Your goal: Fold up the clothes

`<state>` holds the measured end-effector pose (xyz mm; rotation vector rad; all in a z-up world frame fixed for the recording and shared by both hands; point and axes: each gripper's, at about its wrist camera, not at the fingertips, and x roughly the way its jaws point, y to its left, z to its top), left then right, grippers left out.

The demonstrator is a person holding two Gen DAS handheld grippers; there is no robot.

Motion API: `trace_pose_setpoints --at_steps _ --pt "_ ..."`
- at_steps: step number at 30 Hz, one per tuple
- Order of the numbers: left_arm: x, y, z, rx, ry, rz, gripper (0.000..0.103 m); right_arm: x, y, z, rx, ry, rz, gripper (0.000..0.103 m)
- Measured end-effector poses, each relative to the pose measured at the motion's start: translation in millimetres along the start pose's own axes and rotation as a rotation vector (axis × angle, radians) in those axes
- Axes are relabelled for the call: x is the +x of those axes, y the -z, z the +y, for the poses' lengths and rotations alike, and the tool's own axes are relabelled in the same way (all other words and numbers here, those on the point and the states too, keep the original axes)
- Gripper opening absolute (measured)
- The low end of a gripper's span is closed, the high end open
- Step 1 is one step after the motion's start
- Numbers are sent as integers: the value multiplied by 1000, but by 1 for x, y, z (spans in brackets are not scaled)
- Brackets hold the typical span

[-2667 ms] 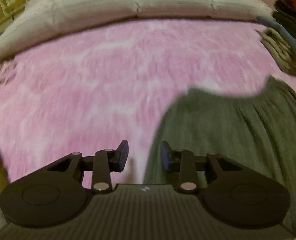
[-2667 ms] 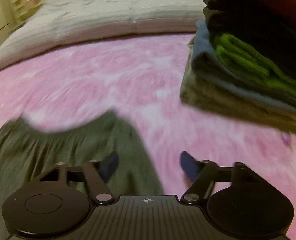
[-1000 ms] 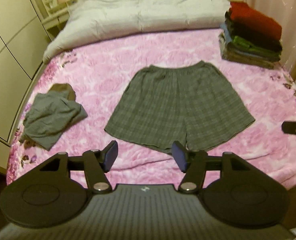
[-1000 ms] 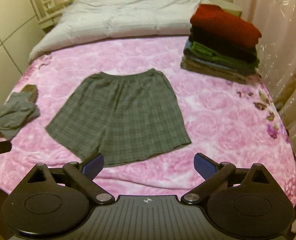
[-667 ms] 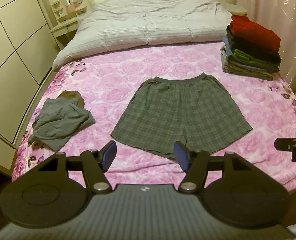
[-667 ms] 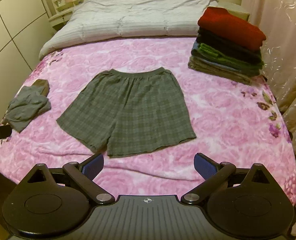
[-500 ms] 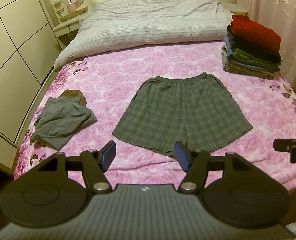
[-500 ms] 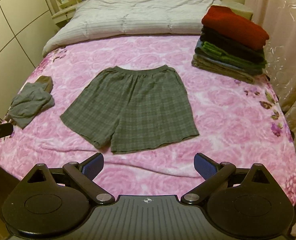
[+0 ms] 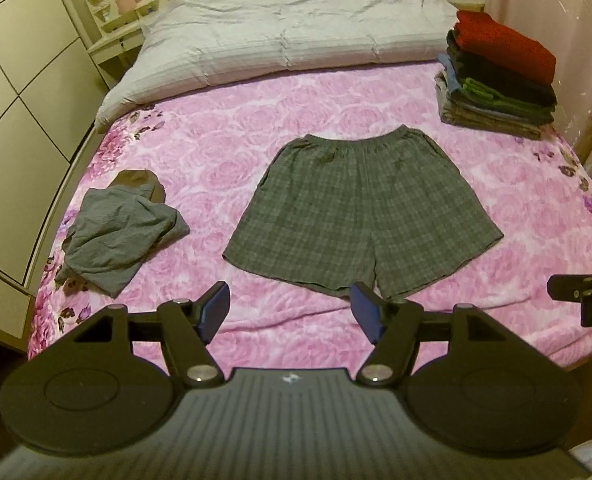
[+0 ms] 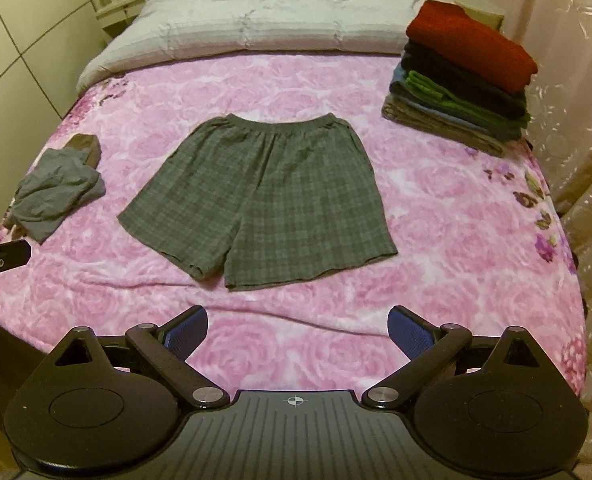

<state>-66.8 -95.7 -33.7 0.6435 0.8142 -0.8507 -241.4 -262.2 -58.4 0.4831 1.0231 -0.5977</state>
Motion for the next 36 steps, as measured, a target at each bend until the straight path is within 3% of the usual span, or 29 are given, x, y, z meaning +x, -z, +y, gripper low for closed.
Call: trace_pose_setpoints --at_steps 24,36 --pt "45 -25 78 119 107 8 63 17 -34 87 60 93 -4 99" --pt "57 -26 108 140 132 20 63 30 -35 117 106 112 34 99"
